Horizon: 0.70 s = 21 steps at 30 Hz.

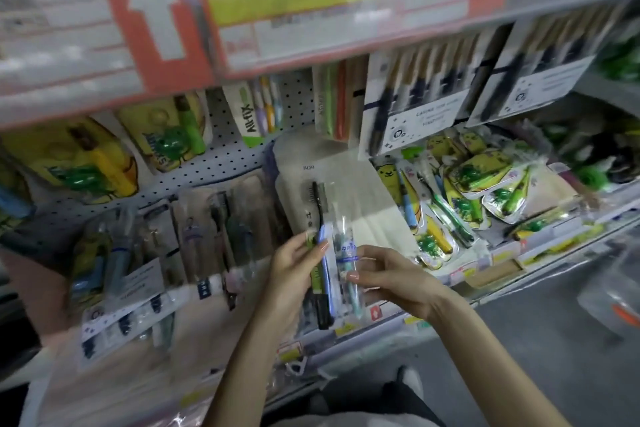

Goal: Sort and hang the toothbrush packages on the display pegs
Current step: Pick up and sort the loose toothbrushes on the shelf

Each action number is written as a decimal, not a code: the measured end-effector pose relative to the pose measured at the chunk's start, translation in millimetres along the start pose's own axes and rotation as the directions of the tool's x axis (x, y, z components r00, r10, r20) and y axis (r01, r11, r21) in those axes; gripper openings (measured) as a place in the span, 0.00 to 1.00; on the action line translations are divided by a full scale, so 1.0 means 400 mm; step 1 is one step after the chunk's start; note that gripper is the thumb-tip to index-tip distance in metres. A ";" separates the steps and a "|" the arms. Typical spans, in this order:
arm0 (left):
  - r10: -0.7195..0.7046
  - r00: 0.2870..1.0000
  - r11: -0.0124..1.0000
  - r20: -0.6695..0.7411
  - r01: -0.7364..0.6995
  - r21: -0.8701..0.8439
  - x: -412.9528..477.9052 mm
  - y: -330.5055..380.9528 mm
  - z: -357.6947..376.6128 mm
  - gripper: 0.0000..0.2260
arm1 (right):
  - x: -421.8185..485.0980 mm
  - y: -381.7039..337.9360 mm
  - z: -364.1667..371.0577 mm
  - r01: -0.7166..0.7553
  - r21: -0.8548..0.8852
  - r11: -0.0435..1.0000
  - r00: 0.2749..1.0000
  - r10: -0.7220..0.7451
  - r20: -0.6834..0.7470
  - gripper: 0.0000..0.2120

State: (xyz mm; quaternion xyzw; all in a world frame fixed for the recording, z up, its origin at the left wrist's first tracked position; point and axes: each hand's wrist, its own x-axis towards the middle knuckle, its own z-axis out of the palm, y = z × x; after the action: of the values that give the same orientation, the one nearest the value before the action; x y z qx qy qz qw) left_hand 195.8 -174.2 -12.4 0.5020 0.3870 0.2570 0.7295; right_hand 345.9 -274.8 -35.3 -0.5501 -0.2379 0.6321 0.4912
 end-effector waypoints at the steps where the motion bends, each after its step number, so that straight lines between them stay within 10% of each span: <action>1: -0.013 1.000 1.000 -0.004 0.013 0.000 0.000 -0.002 0.014 0.08 | -0.005 0.000 -0.022 -0.007 0.005 1.000 1.000 0.007 -0.015 0.16; 4: -0.051 0.999 0.999 -0.007 0.051 0.011 0.004 -0.016 0.059 0.06 | -0.029 -0.013 -0.088 -0.026 -0.017 1.000 0.999 0.025 -0.045 0.29; 21: -0.236 0.970 0.969 0.053 0.231 0.093 0.066 -0.131 0.443 0.21 | -0.218 -0.087 -0.515 -0.074 -0.146 0.986 0.986 0.050 -0.159 0.28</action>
State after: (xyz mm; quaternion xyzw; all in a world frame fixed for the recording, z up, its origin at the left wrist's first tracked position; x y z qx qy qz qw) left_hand 356.0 -267.7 -34.5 0.4918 0.4308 0.1365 0.7443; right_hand 542.2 -387.1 -23.7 -0.6403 -0.2292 0.5827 0.4449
